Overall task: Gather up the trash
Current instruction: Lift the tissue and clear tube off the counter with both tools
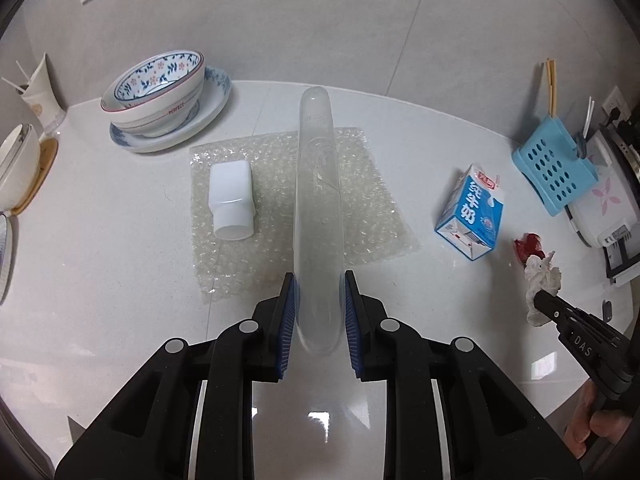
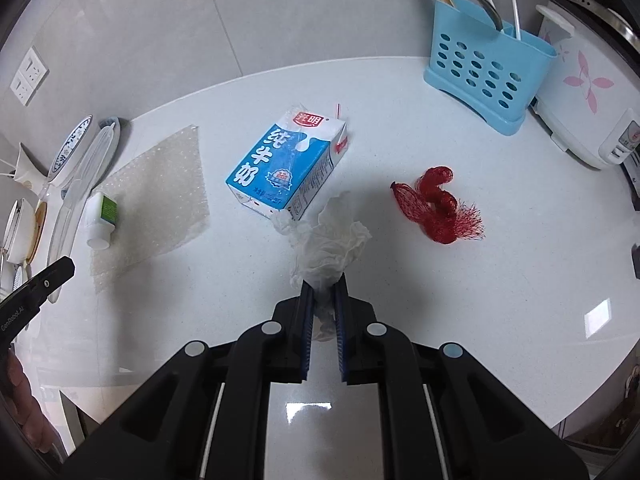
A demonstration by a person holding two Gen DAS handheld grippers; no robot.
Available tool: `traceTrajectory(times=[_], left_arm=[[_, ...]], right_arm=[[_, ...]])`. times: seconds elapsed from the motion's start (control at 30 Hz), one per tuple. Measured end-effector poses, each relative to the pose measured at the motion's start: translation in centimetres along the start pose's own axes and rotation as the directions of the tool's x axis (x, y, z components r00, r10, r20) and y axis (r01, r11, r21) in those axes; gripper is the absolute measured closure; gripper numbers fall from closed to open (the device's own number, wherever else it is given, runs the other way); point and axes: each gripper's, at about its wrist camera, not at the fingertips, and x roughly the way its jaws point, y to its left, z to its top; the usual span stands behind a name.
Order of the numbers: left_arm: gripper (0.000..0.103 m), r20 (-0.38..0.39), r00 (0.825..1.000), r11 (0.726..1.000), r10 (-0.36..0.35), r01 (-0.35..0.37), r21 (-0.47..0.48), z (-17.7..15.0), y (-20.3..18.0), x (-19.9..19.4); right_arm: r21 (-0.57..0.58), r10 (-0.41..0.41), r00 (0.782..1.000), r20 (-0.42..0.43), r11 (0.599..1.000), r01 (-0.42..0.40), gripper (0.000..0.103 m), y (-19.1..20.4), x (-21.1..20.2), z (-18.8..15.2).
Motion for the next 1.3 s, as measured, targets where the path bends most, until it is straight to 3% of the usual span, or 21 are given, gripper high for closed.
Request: traceTrajectory(times=[0.6, 1.3], left_arm=[[0.081, 0.037, 0.998, 0.998, -0.048, 0.047, 0.032, -2.9, -1.4, -4.6], [0.081, 0.053, 0.994, 0.996, -0.093, 0.092, 0.02, -9.2, -2.0, -10.0]], right_arm=[[-0.037, 0.021, 0.998, 0.064, 0.999, -0.019, 0.094, -0.4, -5.1, -2.7], [-0.083, 0.062, 0.992, 0.11, 0.995, -0.053, 0.094, -1.5, -10.1, -7.9]])
